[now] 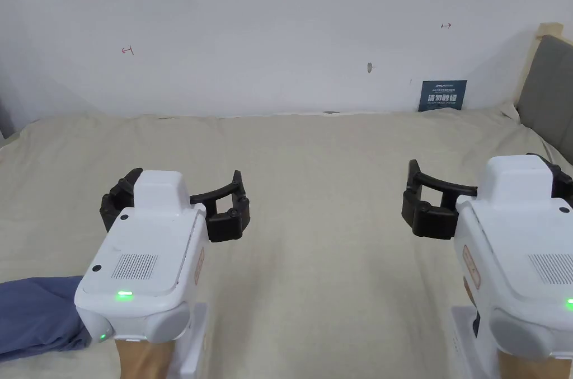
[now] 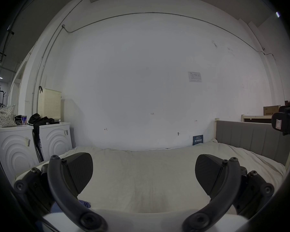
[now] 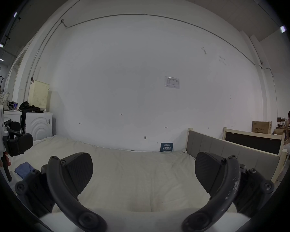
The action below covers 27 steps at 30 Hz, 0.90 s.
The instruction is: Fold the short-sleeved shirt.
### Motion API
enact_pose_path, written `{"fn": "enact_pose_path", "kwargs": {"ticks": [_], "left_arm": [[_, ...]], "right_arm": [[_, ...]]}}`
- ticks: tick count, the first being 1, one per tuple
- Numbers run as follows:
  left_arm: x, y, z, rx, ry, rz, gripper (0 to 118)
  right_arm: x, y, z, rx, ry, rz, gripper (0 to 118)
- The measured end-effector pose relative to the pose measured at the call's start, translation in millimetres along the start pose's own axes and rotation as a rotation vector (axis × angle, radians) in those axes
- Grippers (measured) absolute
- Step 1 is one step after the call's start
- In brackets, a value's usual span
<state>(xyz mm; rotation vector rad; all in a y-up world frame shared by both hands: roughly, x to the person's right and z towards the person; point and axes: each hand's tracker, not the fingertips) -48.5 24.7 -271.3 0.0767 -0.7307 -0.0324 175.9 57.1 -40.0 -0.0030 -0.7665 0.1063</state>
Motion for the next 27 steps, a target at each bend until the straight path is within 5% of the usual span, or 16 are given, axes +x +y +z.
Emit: {"fn": "enact_pose_path", "kwargs": {"ticks": [16,22,27], "left_arm": [[-2.9,-1.1,0.8,-0.006,-0.003,0.007,118],[-5.0,-0.7,1.1,-0.006,-0.003,0.012,118],[-6.8,1.1,1.5,0.001,-0.005,0.014,118]], "right_arm": [[-0.8,2.6,-0.5,-0.028,0.016,-0.026,118],[-1.3,15.5,-9.1,-0.21,-0.026,-0.156,118],[-3.0,30.4,-18.6,-0.432,-0.081,-0.175,118]]}}
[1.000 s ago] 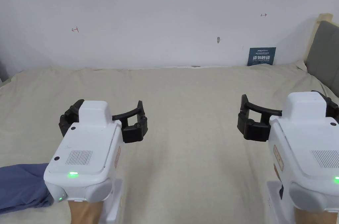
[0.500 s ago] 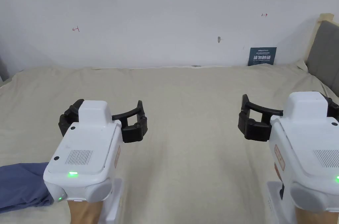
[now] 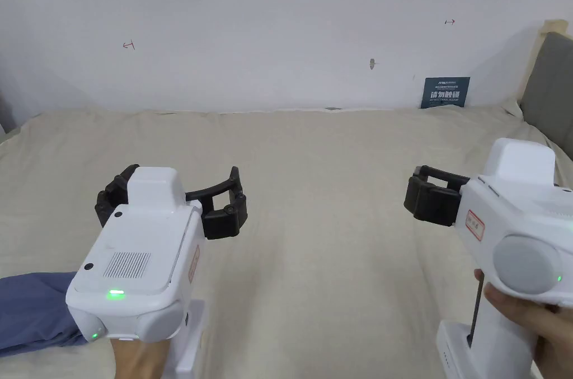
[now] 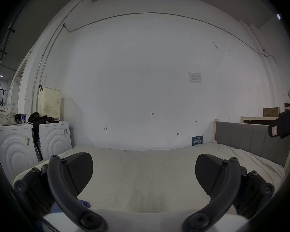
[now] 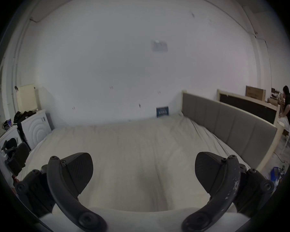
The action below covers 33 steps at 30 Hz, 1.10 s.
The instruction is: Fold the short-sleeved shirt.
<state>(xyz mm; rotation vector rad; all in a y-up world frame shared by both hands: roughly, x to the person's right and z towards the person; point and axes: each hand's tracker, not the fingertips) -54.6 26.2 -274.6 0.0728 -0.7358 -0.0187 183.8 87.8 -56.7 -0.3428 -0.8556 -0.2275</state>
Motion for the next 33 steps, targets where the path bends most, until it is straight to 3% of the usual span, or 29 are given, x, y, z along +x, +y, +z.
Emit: {"fn": "enact_pose_path", "kwargs": {"ticks": [4,12,20,25,28,31,33], "left_arm": [[-0.5,0.2,-0.7,0.006,0.0,0.007,118],[-1.1,1.9,-0.4,0.011,0.0,0.013,118],[-2.4,3.4,0.4,0.018,0.003,0.011,118],[-2.4,3.1,1.2,0.019,0.002,0.011,118],[-2.1,3.4,1.6,0.021,0.003,0.01,118],[-2.0,3.3,1.3,0.021,0.0,0.01,118],[-1.8,3.3,1.3,0.023,0.0,0.009,118]], "right_arm": [[-2.5,6.7,-1.7,-0.09,0.013,0.002,118],[-6.4,2.0,-0.6,-0.058,0.03,-0.014,118],[-10.2,0.0,2.0,0.033,0.021,0.045,118],[-9.9,-1.6,0.0,0.021,0.014,0.021,118],[-9.2,-6.5,1.6,0.132,0.005,0.05,118],[-5.9,-12.4,2.8,0.223,0.06,0.097,118],[-2.3,-17.2,3.1,0.3,0.081,0.084,118]]}}
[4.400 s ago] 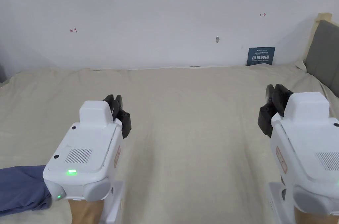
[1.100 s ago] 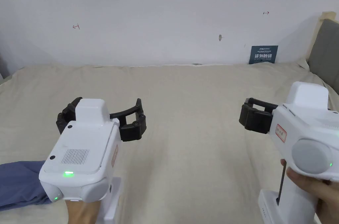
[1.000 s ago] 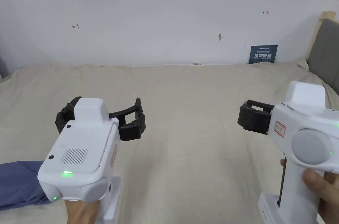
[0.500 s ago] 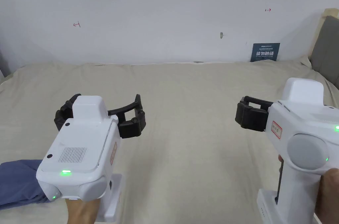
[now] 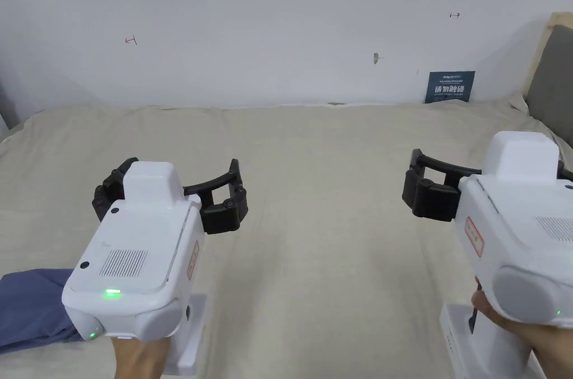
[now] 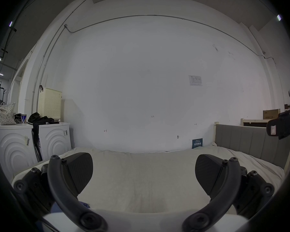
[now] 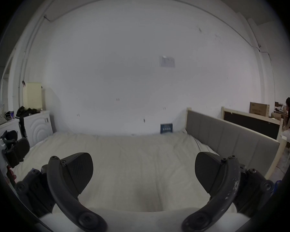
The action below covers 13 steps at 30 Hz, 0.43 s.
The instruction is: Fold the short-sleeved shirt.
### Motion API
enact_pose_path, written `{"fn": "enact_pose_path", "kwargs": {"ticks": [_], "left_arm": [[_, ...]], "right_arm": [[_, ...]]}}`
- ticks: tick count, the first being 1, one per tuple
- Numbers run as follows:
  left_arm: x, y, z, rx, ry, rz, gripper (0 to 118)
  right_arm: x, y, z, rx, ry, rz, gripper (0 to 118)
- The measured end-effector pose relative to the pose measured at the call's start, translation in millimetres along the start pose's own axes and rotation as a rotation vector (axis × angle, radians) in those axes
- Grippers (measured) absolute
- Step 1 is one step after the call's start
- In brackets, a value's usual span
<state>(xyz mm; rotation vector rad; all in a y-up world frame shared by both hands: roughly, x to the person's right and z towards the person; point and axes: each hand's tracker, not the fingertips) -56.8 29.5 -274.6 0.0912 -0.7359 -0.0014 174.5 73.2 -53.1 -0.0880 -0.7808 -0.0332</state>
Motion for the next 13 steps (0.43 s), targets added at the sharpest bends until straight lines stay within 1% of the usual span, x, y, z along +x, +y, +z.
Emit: {"fn": "enact_pose_path", "kwargs": {"ticks": [2,4,5,9,13], "left_arm": [[0.2,-0.4,-0.2,0.0,-0.003,-0.001,118],[0.6,-0.8,-0.1,0.002,-0.002,-0.002,118],[0.9,-1.0,-0.1,0.001,-0.003,-0.004,118],[1.3,-1.3,-0.4,0.001,-0.003,-0.004,118],[1.4,-1.7,-0.7,-0.002,-0.004,-0.005,118]], "right_arm": [[0.4,-3.5,0.4,0.068,0.004,0.007,118],[0.7,-5.2,-1.8,0.083,-0.021,0.019,118],[1.1,-6.8,-2.2,0.113,-0.028,0.012,118],[4.2,-8.8,-4.3,0.133,-0.018,0.008,118],[5.8,-9.5,-6.9,0.112,-0.023,0.011,118]]}}
